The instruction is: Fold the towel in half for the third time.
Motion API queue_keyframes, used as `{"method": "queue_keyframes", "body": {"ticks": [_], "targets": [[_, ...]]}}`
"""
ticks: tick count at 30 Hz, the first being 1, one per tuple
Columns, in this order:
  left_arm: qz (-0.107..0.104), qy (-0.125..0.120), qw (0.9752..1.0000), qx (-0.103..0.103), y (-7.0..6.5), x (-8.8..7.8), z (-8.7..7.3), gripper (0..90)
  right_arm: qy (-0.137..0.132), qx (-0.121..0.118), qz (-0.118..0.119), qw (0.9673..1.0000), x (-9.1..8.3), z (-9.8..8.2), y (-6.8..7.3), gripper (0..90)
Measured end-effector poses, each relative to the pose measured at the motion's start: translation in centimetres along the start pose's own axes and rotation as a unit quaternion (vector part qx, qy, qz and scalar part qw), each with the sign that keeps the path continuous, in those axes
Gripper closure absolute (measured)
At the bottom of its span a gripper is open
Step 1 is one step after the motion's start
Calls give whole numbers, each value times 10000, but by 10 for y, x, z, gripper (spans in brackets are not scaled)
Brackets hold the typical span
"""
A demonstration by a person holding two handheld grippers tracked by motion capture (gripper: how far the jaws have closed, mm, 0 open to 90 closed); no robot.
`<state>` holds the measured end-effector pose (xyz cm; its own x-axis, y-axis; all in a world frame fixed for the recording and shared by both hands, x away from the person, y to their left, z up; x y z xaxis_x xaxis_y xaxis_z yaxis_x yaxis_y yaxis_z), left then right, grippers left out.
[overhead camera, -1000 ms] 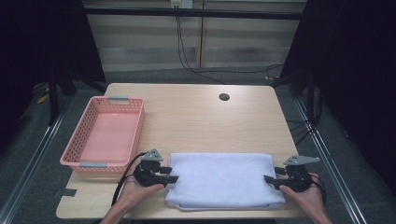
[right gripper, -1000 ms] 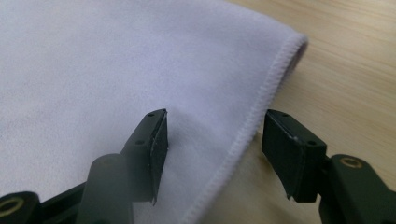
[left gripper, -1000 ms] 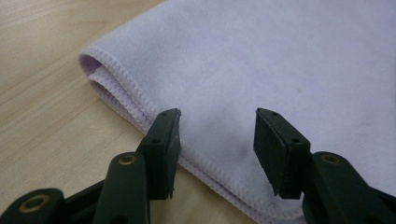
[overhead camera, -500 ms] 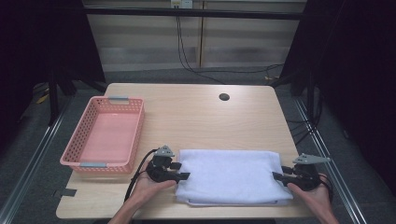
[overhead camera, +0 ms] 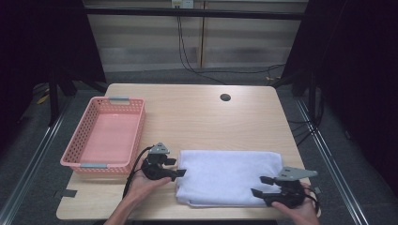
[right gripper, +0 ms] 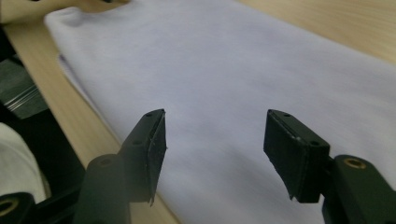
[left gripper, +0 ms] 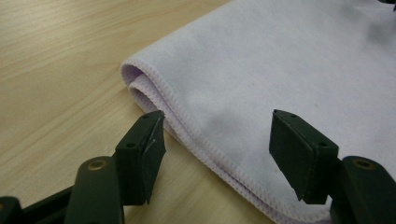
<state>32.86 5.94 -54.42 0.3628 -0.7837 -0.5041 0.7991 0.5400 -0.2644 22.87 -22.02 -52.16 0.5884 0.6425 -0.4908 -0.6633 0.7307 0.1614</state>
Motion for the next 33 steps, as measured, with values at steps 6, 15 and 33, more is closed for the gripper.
{"method": "queue_keyframes", "body": {"ticks": [6, 15, 33], "targets": [[107, -151, 9998, -66, 12, 4, 10, 374, 173, -135, 726, 9971, 45, 15, 38, 391], [98, -81, 9999, -87, 20, 9, 10, 410, 449, -452, 1665, 9840, 118, 35, 104, 410], [179, -100, 9997, -119, 23, 7, 9, 383, 600, -1945, 1390, 9692, 165, 21, 141, 498]]}}
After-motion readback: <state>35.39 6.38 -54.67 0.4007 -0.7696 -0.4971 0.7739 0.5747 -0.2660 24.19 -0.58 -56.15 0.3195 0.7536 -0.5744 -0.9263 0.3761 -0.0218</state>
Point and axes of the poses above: each handheld gripper's, and its own axes: x roughly forward along the jaws, z roughly out of its top, y roughly to its left, the point moved 9 cm from there along x, roughly forward along the jaws, and after that the axes turned 11 degrees about -y, right-handed, at the moved point
